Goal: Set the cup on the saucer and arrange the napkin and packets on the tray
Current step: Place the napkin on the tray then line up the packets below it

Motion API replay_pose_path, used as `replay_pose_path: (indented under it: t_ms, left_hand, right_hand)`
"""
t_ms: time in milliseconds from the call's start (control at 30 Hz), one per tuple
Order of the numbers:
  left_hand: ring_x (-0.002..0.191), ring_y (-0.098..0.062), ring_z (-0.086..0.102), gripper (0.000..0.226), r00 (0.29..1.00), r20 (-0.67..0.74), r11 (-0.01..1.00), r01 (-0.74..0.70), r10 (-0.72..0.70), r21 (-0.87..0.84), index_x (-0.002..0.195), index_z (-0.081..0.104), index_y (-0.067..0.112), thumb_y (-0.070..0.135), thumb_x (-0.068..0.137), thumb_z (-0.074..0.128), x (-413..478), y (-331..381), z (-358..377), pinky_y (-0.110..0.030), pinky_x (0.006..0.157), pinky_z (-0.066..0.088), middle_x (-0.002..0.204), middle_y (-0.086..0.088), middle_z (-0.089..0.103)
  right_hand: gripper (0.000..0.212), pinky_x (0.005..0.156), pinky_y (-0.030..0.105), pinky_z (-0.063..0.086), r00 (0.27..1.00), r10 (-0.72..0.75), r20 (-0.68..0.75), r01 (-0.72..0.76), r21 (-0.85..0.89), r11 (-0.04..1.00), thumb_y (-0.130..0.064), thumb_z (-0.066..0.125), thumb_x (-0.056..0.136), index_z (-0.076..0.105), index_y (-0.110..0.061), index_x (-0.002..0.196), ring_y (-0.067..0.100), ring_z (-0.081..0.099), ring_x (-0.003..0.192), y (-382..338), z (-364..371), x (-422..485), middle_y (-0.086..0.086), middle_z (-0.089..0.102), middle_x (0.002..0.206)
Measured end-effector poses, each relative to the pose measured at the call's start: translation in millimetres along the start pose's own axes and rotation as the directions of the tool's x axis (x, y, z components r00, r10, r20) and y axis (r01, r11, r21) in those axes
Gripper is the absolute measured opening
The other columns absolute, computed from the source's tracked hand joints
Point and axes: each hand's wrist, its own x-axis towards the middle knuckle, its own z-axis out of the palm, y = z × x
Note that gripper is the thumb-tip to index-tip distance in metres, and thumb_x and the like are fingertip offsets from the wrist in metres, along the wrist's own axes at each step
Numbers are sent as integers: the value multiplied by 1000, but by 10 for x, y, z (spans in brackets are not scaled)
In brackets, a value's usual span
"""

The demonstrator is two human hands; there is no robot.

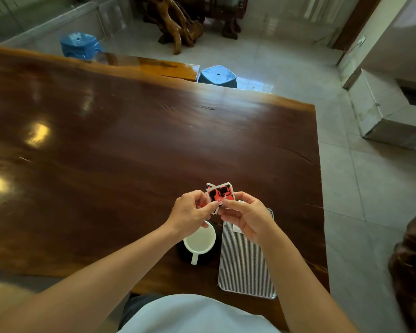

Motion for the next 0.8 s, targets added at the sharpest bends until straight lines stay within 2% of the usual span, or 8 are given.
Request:
replay_pose_path:
  t_ms: [167, 267, 367, 467, 567, 667, 800]
  left_hand:
    - [63, -17, 73, 30, 999, -16, 998, 28, -29, -57, 81, 51, 10, 20, 86, 78, 18, -11, -17, -42, 60, 64, 80, -12, 70]
    - [68, -21, 74, 35, 998, 16, 991, 61, -59, -118, 92, 46, 14, 23, 85, 79, 24, -6, -50, -36, 58, 63, 95, -17, 67]
    - [77, -27, 75, 44, 996, 45, 987, 85, -80, -138, 107, 46, 13, 25, 83, 81, 11, 13, -40, -34, 59, 63, 101, -14, 69]
    - [85, -23, 77, 43, 988, 125, 980, 106, -86, -166, 122, 51, 13, 21, 88, 76, 10, 2, -21, -41, 67, 65, 106, -10, 74]
    - [91, -25, 77, 31, 973, 217, 970, 127, -81, -206, 128, 54, 11, 11, 98, 62, 11, -25, 7, -46, 75, 64, 113, -14, 72]
    - [91, -28, 77, 24, 955, 281, 954, 170, -97, -249, 127, 54, 8, 9, 103, 50, -10, -38, 26, -42, 75, 64, 112, -17, 72]
    - [88, -29, 77, 23, 954, 285, 947, 179, -99, -268, 126, 55, 10, 13, 104, 50, -12, -34, 36, -36, 71, 64, 110, -16, 73]
  right_hand:
    - [13, 65, 32, 60, 999, 20, 33, -15, -154, 988, 0, 71, 87, 68, -1, 100, 20, 65, 68, 28, -1, 3, 12, 67, 79]
    - [14, 64, 33, 57, 999, 21, 48, -9, -231, 973, 0, 73, 85, 70, 0, 98, 18, 63, 64, 8, -12, 5, 10, 64, 75]
    - [17, 62, 31, 56, 999, 11, 49, 4, -292, 957, 1, 76, 82, 70, 4, 96, 16, 62, 61, -29, -1, 11, 10, 65, 72]
    - [26, 62, 31, 56, 1000, -20, -1, 20, -254, 967, 3, 78, 79, 66, 8, 102, 18, 63, 62, -28, 25, 22, 12, 67, 75]
    - [23, 61, 30, 57, 999, -32, -38, 25, -171, 985, 0, 75, 82, 64, 5, 102, 19, 63, 62, 3, 22, 31, 14, 66, 78]
    - [30, 60, 30, 57, 998, -15, -63, 4, -162, 987, -5, 75, 84, 63, 7, 108, 17, 62, 62, 25, -2, 43, 13, 66, 80]
    - [28, 59, 29, 56, 998, 13, -59, -23, -169, 985, -11, 73, 88, 65, 3, 111, 16, 61, 64, 33, -31, 56, 11, 68, 82]
